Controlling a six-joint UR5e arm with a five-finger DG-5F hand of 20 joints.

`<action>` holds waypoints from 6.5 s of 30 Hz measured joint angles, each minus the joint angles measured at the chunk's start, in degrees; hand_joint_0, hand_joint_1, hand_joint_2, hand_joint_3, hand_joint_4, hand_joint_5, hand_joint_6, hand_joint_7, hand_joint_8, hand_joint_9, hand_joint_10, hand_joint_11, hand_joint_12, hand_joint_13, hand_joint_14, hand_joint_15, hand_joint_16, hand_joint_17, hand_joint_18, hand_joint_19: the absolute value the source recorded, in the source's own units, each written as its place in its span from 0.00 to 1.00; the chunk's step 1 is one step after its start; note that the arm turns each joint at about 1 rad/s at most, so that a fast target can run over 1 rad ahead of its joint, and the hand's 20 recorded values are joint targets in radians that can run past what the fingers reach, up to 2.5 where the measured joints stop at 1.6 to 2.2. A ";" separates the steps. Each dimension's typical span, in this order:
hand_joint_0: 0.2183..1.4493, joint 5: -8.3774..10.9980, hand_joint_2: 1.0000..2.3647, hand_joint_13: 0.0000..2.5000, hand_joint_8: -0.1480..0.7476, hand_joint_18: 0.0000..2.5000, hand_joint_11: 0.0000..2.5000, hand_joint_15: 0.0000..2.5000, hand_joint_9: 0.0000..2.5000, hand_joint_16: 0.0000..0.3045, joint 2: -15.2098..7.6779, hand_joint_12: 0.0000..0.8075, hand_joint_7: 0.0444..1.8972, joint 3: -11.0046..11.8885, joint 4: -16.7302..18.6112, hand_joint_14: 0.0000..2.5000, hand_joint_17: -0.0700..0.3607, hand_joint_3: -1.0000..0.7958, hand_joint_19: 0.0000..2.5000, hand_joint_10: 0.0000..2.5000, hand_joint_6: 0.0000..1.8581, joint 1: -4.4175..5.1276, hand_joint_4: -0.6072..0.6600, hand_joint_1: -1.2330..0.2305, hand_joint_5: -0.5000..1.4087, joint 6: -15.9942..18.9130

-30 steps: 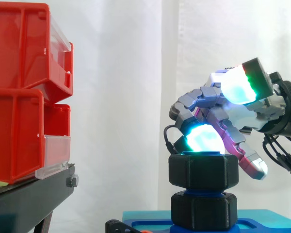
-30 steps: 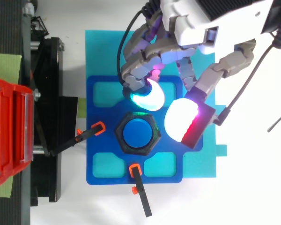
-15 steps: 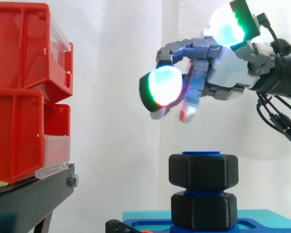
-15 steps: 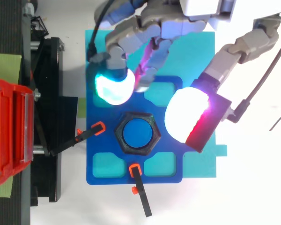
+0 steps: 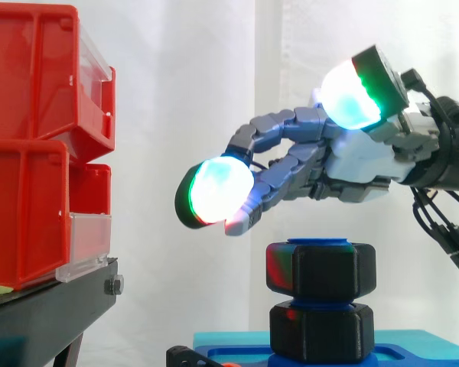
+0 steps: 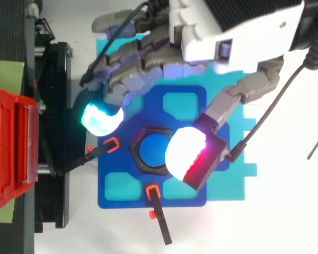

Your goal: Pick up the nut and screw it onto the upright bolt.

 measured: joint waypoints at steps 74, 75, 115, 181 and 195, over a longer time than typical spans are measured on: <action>0.23 2.58 0.00 0.18 0.45 0.01 0.00 0.00 0.28 0.08 -0.05 0.35 0.50 -3.17 1.08 0.00 0.29 0.28 0.00 0.00 0.27 2.73 0.69 0.61 0.20 0.06; 0.23 2.56 0.00 0.19 0.45 0.02 0.00 0.00 0.29 0.08 -0.05 0.35 0.50 -3.17 1.04 0.00 0.29 0.28 0.00 0.00 0.27 2.72 0.68 0.61 0.20 0.06; 0.26 -1.51 0.00 0.34 0.49 0.18 0.06 0.00 0.53 0.03 -0.03 0.26 0.69 -3.15 3.47 0.00 0.22 0.28 0.00 0.00 0.37 -0.99 0.56 0.55 0.25 -0.60; 0.20 -0.51 0.00 0.04 0.41 0.00 0.00 0.00 0.17 0.10 -0.22 0.36 0.34 -7.44 11.15 0.00 0.33 0.28 0.00 0.00 0.27 0.18 0.63 0.62 0.17 0.46; 0.21 -0.45 0.00 0.05 0.42 0.00 0.00 0.00 0.19 0.10 -0.22 0.35 0.54 -7.59 11.48 0.00 0.32 0.28 0.00 0.00 0.27 0.34 0.68 0.62 0.20 0.43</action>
